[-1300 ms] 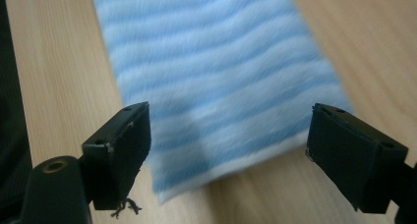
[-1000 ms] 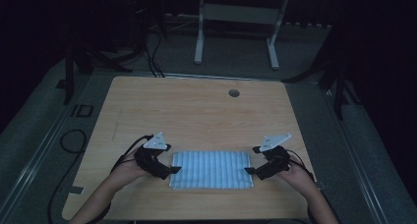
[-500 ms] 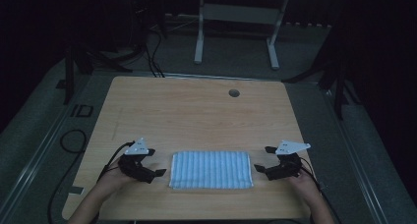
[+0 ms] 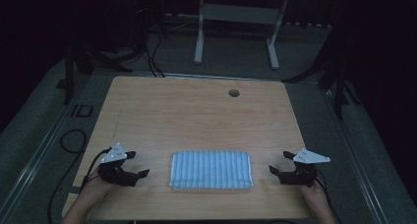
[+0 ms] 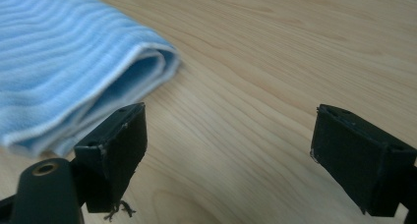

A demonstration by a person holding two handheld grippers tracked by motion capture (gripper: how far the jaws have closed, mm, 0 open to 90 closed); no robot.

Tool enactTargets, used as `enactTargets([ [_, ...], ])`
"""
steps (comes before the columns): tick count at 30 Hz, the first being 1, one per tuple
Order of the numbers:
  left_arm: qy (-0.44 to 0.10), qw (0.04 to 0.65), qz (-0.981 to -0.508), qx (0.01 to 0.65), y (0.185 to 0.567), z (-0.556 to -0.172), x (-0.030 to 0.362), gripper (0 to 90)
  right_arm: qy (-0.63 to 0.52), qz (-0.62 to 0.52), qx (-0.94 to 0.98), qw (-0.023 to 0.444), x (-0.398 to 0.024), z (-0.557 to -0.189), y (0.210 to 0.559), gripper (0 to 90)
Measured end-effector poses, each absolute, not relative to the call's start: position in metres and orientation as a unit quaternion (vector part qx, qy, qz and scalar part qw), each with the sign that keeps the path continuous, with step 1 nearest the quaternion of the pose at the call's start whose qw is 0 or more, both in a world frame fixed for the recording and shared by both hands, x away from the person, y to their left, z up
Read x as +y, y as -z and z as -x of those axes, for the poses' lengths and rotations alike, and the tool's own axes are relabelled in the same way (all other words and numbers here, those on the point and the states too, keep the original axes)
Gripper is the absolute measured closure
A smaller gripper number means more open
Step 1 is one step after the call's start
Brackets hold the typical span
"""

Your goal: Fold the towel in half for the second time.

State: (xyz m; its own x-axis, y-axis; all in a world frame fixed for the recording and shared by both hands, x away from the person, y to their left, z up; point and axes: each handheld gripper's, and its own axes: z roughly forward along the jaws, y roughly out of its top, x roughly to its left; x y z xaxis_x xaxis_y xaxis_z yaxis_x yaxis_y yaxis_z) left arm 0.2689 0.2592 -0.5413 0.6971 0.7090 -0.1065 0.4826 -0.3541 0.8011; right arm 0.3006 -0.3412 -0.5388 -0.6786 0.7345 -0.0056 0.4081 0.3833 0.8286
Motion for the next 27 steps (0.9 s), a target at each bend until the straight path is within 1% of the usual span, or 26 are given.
enactTargets([
  [6,-0.147,0.437,-0.799,0.386,0.547,-0.261,0.271,10.1,-0.422,-0.38,0.796,0.21,-0.352,-0.294,0.545,13.4],
  [9,-0.151,0.435,-0.797,0.392,0.549,-0.258,0.273,10.1,-0.422,-0.388,0.792,0.212,-0.355,-0.292,0.546,13.4],
  [10,-0.163,0.431,-0.793,0.398,0.551,-0.256,0.276,10.1,-0.421,-0.391,0.79,0.215,-0.356,-0.291,0.547,13.5],
  [17,-0.189,0.438,-0.766,0.432,0.551,-0.249,0.291,10.2,-0.426,-0.427,0.758,0.248,-0.369,-0.285,0.548,13.6],
  [20,-0.192,0.44,-0.757,0.443,0.553,-0.246,0.296,10.1,-0.423,-0.439,0.745,0.271,-0.373,-0.283,0.549,13.7],
  [27,-0.212,0.44,-0.743,0.458,0.552,-0.243,0.299,10.1,-0.426,-0.462,0.72,0.295,-0.381,-0.28,0.549,13.8],
])
